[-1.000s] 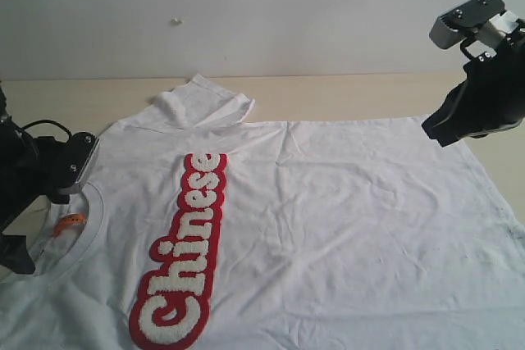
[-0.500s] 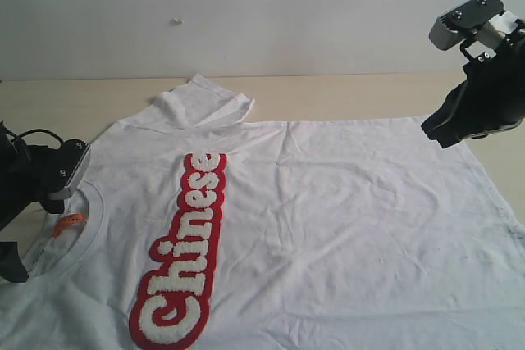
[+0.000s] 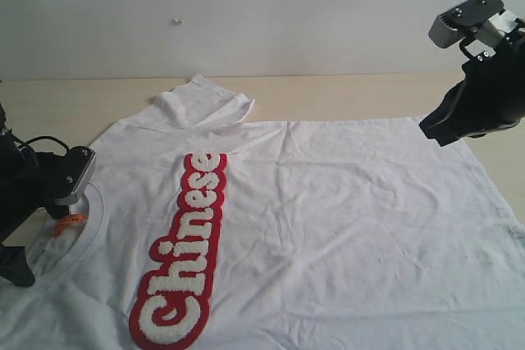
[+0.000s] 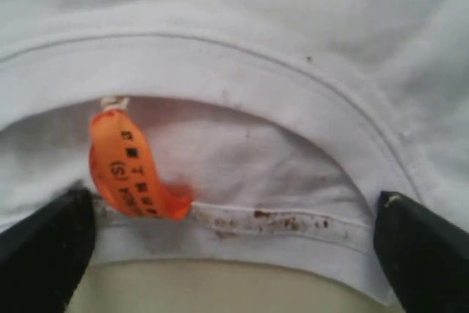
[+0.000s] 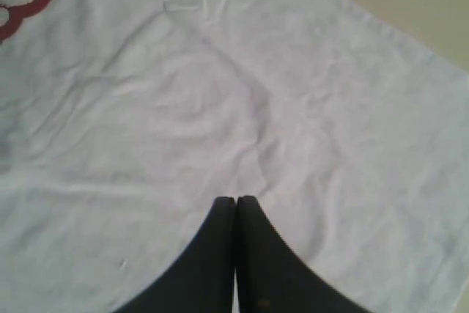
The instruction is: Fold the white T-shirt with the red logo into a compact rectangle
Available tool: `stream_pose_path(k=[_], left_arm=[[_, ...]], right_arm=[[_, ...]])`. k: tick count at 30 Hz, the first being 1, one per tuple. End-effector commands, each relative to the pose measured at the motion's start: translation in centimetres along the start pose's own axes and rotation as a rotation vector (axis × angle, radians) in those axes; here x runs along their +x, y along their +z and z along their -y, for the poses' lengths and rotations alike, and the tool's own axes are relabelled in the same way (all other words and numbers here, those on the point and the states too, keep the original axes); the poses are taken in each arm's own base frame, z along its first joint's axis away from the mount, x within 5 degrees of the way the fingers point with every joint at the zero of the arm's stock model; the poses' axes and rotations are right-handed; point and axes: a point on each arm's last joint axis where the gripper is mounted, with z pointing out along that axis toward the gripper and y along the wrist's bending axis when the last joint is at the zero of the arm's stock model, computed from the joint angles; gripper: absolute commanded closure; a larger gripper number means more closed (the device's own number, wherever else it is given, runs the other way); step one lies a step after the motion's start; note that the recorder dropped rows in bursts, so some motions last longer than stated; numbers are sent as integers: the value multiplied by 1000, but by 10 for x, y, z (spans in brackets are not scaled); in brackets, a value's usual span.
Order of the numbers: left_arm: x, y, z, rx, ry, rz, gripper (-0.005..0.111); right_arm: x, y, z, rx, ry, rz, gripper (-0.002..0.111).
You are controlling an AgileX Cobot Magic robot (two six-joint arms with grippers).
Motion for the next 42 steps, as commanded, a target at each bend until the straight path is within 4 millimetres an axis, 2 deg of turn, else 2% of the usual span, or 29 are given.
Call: stream_pose_path(k=[1,9,12,14,18,20,22,42], left_arm=[[-1,4,-1,10,-11,9,1],[-1,4,-1,6,-7,4,1],[-1,4,-1,6,-7,4,1],[-1,4,-1,6,-7,4,1],[-1,4,-1,6,-7,4,1],[-1,4,-1,6,-7,4,1],[-1,4,-1,6,-7,4,1],[-1,4,-1,6,-7,4,1]], right_arm=[[-3,-2,2,4,-4,14,108],[-4,-1,-1,0,-47,13,108],[-9,2,-7,4,-92,26,101],[-12,4,-10,14,-103,36,89],[-14,5,-12,19,-99,41,54],[-14,5,-12,19,-94,41,41],[-14,5,-12,15,-93,40,35],[-15,5,-12,9,-14,48,39]])
